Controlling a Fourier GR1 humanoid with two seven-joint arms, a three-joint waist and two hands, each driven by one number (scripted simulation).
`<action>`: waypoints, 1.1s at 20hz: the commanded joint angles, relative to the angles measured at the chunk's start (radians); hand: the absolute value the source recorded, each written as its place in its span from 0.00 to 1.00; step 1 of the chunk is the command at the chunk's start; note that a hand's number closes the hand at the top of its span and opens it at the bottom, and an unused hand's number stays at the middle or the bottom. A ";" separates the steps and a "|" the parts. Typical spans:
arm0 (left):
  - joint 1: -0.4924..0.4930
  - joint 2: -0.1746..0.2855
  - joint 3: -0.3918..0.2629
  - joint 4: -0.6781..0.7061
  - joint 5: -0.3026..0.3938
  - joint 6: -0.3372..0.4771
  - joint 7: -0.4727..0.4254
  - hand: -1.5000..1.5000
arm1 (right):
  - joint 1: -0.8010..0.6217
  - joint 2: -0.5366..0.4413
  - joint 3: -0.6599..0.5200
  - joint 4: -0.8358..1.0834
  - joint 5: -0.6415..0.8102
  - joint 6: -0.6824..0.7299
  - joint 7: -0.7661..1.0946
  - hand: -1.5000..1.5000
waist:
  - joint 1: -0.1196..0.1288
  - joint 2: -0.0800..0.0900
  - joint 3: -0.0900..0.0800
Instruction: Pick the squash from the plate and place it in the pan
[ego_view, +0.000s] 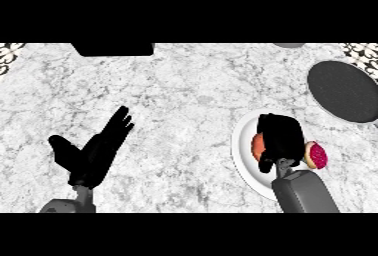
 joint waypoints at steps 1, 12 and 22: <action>-0.014 -0.003 -0.016 0.000 -0.001 -0.010 0.025 0.50 | -0.075 0.046 -0.088 -0.042 0.038 -0.159 0.111 1.00 | 0.013 -0.004 -0.001; -0.010 -0.047 -0.047 0.004 -0.061 0.033 0.001 0.50 | -0.128 0.084 -0.212 -0.194 -0.199 -0.478 0.139 1.00 | 0.017 -0.003 -0.001; -0.046 -0.027 0.004 0.007 -0.035 -0.014 0.048 0.50 | -0.192 -0.113 -0.453 0.162 -0.354 -0.627 -0.144 1.00 | 0.025 0.000 -0.001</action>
